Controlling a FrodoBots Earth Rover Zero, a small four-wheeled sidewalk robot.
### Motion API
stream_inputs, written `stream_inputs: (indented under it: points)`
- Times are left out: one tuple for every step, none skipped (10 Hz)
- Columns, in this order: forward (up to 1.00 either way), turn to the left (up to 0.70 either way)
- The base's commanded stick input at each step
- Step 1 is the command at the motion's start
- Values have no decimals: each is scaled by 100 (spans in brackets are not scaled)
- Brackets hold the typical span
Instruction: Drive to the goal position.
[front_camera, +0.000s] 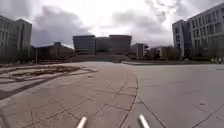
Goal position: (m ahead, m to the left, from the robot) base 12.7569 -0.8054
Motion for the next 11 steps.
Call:
stream_inputs:
  points:
    - [70,4]
    - [70,4]
    - [70,4]
    - [70,4]
    - [70,4]
    - [70,4]
    - [70,4]
    - [70,4]
    - [70,4]
    - [70,4]
    - [70,4]
